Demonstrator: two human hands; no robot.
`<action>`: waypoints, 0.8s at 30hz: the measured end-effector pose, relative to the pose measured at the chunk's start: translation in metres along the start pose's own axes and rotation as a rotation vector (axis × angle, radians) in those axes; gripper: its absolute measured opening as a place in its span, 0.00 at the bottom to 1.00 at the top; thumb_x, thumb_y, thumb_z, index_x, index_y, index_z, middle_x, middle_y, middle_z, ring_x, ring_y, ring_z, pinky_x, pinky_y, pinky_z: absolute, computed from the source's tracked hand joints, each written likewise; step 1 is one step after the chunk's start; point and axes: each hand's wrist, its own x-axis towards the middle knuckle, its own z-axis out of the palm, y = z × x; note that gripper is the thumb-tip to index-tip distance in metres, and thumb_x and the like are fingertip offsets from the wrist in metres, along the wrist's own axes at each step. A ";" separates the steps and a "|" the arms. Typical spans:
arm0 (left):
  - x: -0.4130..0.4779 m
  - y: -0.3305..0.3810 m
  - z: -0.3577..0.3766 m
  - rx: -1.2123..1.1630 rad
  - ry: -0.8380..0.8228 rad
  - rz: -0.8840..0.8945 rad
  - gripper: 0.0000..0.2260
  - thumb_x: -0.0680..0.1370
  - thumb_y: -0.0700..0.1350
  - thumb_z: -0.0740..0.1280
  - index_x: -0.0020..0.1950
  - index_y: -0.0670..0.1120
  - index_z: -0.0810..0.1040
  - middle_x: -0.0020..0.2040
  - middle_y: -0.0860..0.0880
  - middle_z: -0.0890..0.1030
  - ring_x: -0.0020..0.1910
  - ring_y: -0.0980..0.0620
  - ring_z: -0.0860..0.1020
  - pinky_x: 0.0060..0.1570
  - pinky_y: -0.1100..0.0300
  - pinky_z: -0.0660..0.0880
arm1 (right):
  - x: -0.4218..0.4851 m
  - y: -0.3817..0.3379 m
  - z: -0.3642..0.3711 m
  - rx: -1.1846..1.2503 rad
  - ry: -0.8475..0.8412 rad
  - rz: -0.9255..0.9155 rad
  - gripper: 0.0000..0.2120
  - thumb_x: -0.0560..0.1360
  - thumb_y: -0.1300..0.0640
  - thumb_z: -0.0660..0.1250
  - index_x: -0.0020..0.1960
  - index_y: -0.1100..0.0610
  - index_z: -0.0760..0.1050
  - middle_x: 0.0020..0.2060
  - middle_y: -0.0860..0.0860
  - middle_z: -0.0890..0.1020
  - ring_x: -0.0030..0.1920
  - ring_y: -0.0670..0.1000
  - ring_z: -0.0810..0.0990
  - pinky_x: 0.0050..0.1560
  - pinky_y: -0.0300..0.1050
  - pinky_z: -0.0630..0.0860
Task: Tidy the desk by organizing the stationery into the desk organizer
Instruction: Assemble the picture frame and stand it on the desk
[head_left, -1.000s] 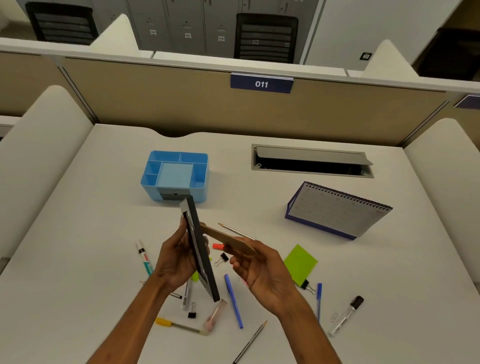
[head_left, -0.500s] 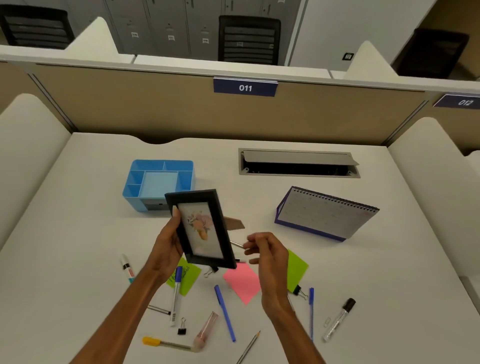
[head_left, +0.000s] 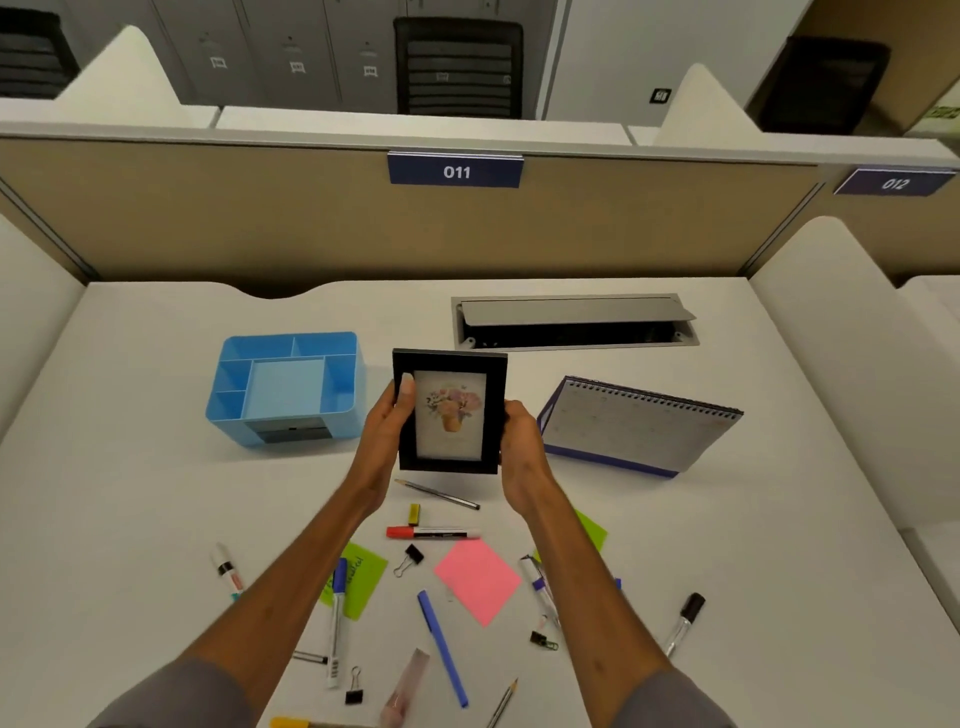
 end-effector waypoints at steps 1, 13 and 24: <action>0.004 0.000 0.001 0.008 -0.003 -0.012 0.22 0.82 0.67 0.56 0.70 0.61 0.77 0.64 0.56 0.85 0.64 0.54 0.83 0.68 0.45 0.77 | 0.004 -0.001 -0.001 0.024 0.016 0.013 0.19 0.84 0.51 0.53 0.47 0.54 0.81 0.38 0.49 0.87 0.40 0.48 0.85 0.40 0.42 0.78; 0.037 -0.005 0.009 -0.011 -0.067 -0.106 0.23 0.82 0.70 0.49 0.60 0.67 0.82 0.59 0.59 0.86 0.61 0.56 0.83 0.69 0.46 0.76 | 0.048 0.001 0.000 0.166 0.173 0.039 0.17 0.83 0.52 0.56 0.39 0.55 0.75 0.33 0.51 0.82 0.37 0.49 0.81 0.38 0.42 0.74; 0.046 -0.030 0.005 -0.047 -0.070 -0.105 0.25 0.81 0.71 0.50 0.64 0.65 0.82 0.63 0.52 0.85 0.65 0.48 0.82 0.71 0.39 0.74 | 0.066 0.019 -0.004 0.203 0.221 0.021 0.15 0.82 0.52 0.58 0.39 0.55 0.73 0.35 0.51 0.82 0.35 0.49 0.82 0.39 0.43 0.75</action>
